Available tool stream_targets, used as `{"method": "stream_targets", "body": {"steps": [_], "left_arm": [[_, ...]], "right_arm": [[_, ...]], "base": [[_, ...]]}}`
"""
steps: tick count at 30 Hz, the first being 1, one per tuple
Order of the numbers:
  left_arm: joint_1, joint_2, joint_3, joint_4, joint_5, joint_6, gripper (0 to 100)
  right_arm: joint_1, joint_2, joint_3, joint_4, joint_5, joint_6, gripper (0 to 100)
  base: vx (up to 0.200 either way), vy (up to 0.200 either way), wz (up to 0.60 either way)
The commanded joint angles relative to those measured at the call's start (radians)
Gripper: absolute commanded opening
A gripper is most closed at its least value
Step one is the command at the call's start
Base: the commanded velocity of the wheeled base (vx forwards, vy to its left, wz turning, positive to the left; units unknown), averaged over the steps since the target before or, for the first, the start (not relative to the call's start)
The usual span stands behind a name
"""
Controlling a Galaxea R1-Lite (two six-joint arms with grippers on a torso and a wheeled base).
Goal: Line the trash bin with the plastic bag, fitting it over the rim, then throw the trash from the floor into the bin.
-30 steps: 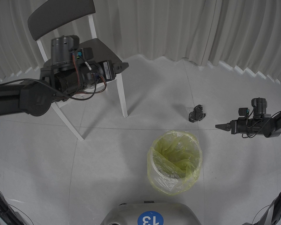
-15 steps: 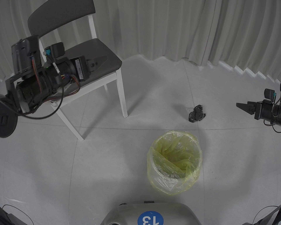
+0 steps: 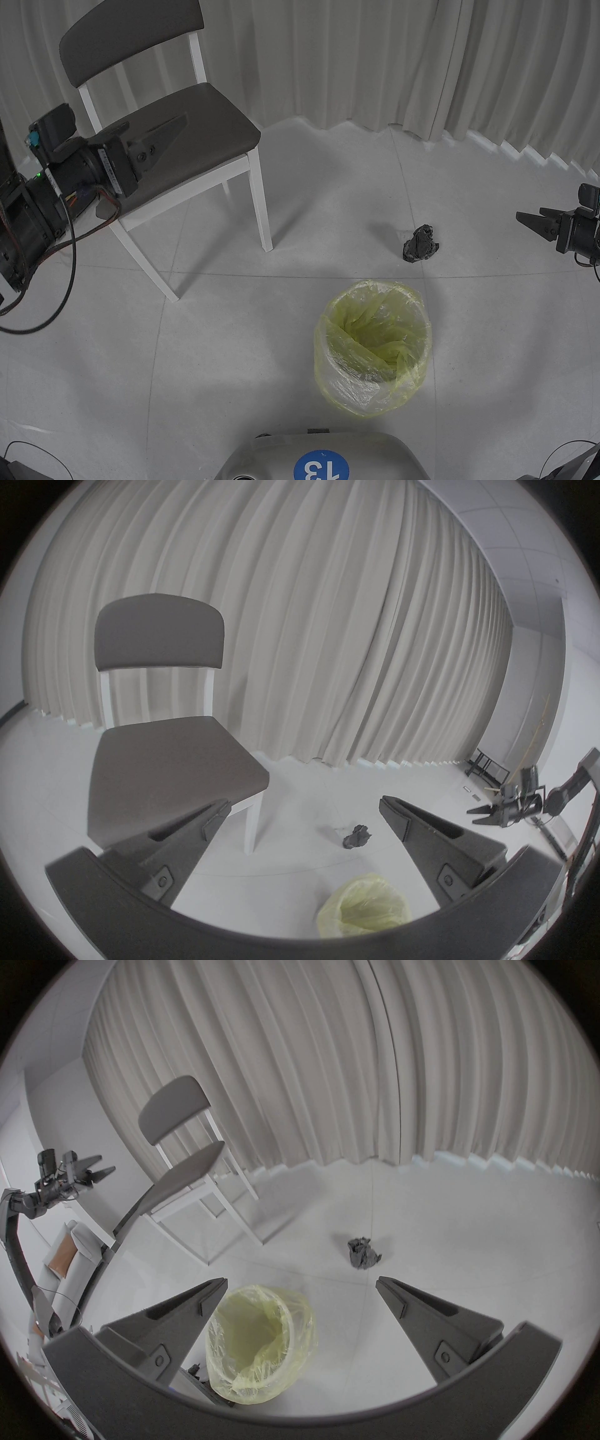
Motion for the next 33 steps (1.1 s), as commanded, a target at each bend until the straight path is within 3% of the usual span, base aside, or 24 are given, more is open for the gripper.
{"method": "stream_targets", "body": {"steps": [1, 6, 16, 19, 24, 28, 33], "left_arm": [[0.004, -0.023, 0.017, -0.002, -0.003, 0.003, 100], [-0.003, -0.02, 0.007, -0.007, -0.006, -0.007, 100], [-0.012, -0.031, 0.015, -0.025, -0.013, -0.012, 100], [-0.013, -0.034, 0.021, -0.062, -0.016, -0.053, 100], [-0.001, -0.027, 0.017, -0.108, 0.014, -0.052, 100], [0.011, -0.031, 0.01, -0.099, 0.056, -0.055, 100], [0.008, -0.047, 0.021, -0.095, 0.054, -0.061, 100]], "right_arm": [[-0.004, 0.002, 0.001, -0.004, 0.001, -0.004, 100], [-0.004, 0.004, 0.001, -0.001, 0.001, -0.008, 100], [-0.012, 0.041, -0.006, -0.005, 0.0, -0.008, 100], [-0.02, 0.044, -0.008, -0.007, 0.001, -0.007, 100], [-0.026, 0.045, -0.005, -0.007, 0.0, -0.007, 100], [-0.032, 0.051, -0.003, -0.007, 0.0, -0.007, 100], [-0.032, 0.061, -0.005, -0.007, 0.001, -0.008, 100]], "base": [[0.2, 0.0, 0.0], [0.2, 0.0, 0.0], [0.0, 0.0, 0.0], [0.0, 0.0, 0.0], [0.0, 0.0, 0.0], [0.2, 0.0, 0.0], [0.2, 0.0, 0.0]]}}
